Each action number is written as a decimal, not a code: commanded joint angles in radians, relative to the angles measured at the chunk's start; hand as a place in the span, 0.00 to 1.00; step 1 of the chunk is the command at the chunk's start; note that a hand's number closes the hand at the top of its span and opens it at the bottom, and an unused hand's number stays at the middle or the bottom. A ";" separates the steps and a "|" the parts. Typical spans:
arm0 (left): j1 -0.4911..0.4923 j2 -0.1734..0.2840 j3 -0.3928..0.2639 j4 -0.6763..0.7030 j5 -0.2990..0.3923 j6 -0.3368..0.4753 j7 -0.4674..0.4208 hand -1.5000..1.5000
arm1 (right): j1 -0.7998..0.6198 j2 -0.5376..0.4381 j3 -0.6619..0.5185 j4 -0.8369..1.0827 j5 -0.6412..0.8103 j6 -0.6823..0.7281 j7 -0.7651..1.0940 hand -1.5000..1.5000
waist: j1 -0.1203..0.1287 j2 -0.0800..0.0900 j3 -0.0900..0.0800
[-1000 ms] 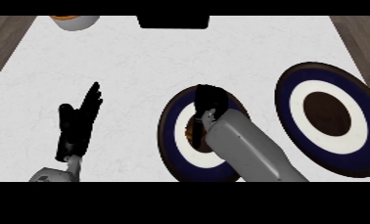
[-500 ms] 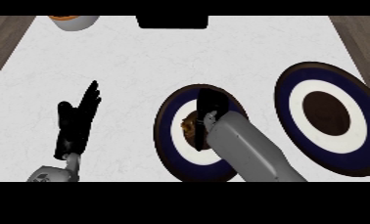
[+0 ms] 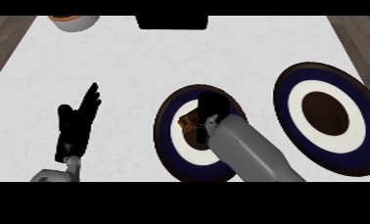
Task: Pick the sweet potato from the plate and place it in the plate
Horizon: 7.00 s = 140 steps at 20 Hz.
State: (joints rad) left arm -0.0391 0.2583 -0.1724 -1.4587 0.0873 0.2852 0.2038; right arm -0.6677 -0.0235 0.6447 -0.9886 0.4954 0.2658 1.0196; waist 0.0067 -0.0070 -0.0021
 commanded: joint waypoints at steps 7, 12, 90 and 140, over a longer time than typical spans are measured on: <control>-0.024 -0.040 0.006 0.010 -0.038 -0.008 0.010 0.50 | -0.030 0.022 0.023 0.078 0.187 -0.047 0.021 1.00 | 0.002 0.009 0.002; 0.000 -0.032 0.020 -0.001 -0.048 0.016 0.008 0.50 | 0.123 -0.172 0.071 -0.182 0.324 -0.334 -0.247 1.00 | -0.029 0.002 0.004; 0.047 -0.120 0.110 -0.050 -0.133 -0.123 0.025 0.50 | 0.601 -0.463 -1.061 -0.212 -0.472 -0.151 -1.505 0.00 | -0.006 0.007 0.002; -0.043 -0.173 0.199 -0.013 -0.208 -0.157 0.059 0.50 | 0.465 -0.718 -1.253 0.523 -0.437 -0.308 -1.837 0.00 | -0.003 0.008 0.003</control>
State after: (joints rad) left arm -0.0352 0.0841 0.0179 -1.4731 -0.1118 0.1163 0.2214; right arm -0.1797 -0.6884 -0.5951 -0.5532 0.0684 -0.0601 -0.7839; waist 0.0035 0.0009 0.0007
